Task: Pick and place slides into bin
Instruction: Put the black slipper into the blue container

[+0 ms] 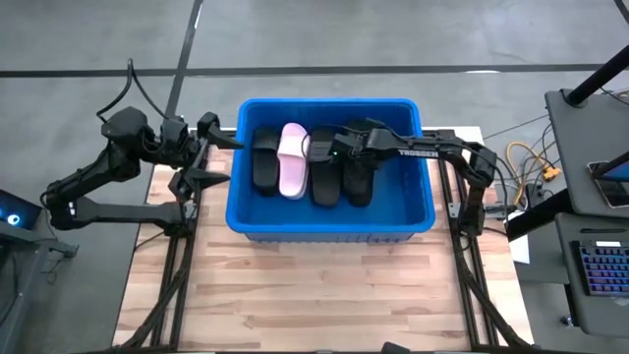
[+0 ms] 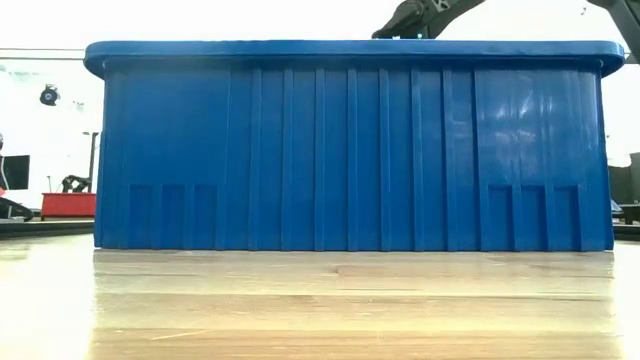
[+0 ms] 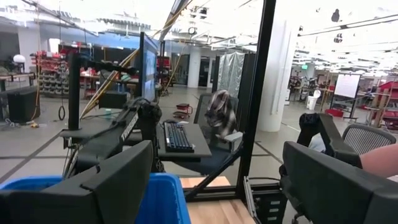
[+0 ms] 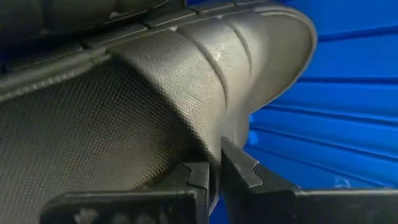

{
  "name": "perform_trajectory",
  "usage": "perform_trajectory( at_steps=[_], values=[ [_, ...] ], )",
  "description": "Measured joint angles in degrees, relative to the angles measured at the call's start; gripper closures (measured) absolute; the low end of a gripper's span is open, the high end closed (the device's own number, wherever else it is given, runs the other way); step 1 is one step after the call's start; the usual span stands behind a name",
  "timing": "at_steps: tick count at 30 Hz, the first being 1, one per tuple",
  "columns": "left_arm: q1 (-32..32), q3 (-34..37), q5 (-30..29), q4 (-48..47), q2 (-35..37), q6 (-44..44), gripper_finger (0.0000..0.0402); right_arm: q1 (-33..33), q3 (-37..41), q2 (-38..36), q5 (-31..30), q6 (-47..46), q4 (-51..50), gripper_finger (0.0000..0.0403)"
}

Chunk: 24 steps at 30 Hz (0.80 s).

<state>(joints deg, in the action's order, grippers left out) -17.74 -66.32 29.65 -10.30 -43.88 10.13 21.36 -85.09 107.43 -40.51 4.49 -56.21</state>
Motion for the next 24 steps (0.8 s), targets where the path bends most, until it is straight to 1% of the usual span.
perform_trajectory(
  at_steps=[4, 8, 12, 16, 19, 24],
  values=[
    [0.0, 0.0, 0.0, -1.2, 0.1, 0.0, 0.0057, -0.2, -1.8, -1.1, 0.0, 1.3, -1.6, 0.0390],
    [0.0, 0.0, 0.0, -2.3, 0.1, 0.0, 0.0057, -0.2, -4.7, -1.2, 0.3, 1.7, -6.4, 0.0390],
    [0.0, 0.1, 0.0, -2.8, 0.0, -0.1, 0.0057, 0.0, -5.6, -1.2, 0.5, 1.8, -10.1, 0.0390],
    [0.0, 0.1, 0.0, -2.8, -0.1, -0.5, 0.0057, -0.1, -5.7, -1.2, 0.5, 0.9, -8.3, 0.0390],
    [0.0, 0.1, 0.0, -2.8, -0.2, -0.6, 0.0057, -0.1, -4.7, -1.1, 2.9, 0.3, -5.6, 0.0390],
    [0.0, 0.1, 0.0, -2.8, -0.3, -0.6, 0.0057, -0.2, -3.6, -0.1, 3.2, 0.0, -4.0, 0.0390]
  ],
)
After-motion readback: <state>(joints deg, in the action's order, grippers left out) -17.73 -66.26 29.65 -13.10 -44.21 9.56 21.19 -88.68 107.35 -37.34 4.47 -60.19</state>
